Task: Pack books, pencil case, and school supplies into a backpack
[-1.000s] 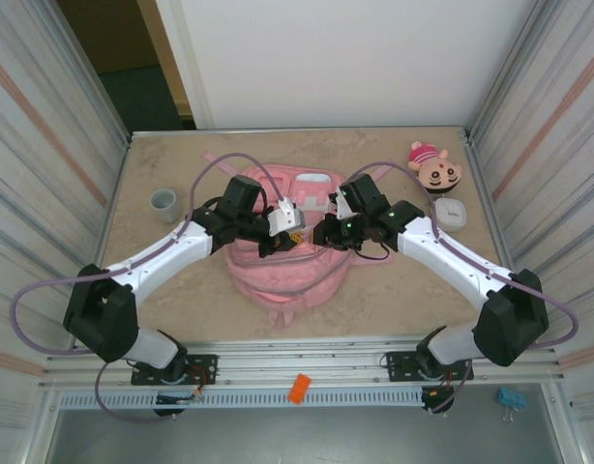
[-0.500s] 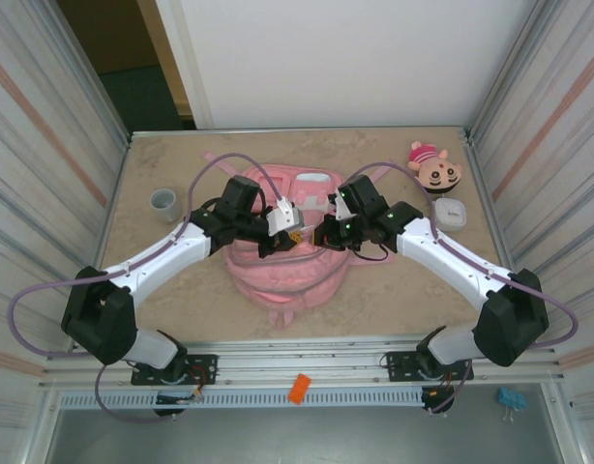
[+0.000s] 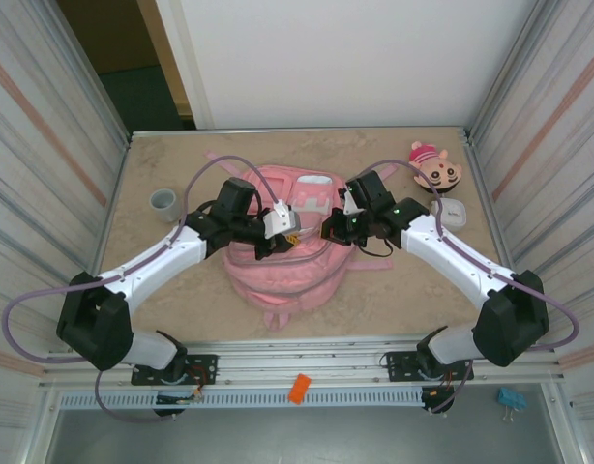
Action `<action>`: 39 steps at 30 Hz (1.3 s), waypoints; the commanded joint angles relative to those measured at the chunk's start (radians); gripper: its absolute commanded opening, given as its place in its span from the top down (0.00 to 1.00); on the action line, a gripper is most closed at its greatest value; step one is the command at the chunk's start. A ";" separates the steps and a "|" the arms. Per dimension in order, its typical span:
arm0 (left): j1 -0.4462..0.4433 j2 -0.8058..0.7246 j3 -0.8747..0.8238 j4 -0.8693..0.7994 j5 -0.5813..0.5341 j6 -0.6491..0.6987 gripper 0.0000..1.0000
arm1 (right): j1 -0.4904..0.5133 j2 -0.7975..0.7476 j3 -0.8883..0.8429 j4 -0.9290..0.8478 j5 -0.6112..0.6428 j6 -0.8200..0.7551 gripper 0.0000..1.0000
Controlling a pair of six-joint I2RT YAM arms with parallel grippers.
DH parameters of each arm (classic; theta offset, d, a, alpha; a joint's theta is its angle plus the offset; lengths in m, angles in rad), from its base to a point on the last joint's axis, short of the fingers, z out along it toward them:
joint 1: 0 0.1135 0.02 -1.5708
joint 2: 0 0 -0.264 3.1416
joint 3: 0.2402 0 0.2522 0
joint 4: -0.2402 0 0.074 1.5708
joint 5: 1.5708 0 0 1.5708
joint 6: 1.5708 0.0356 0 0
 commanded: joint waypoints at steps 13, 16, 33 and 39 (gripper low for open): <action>-0.035 -0.094 -0.017 -0.031 0.078 0.003 1.00 | -0.077 0.117 0.056 -0.027 0.147 0.091 1.00; -0.029 -0.112 -0.026 -0.010 0.034 -0.053 0.71 | -0.080 0.093 0.063 -0.041 0.108 0.069 0.82; 0.196 -0.134 0.034 -0.153 -0.280 -0.695 0.35 | 0.029 0.007 0.094 0.013 0.043 0.160 0.55; 0.202 -0.045 -0.051 -0.205 -0.284 -0.733 0.42 | 0.063 0.191 0.035 0.092 0.012 0.225 0.59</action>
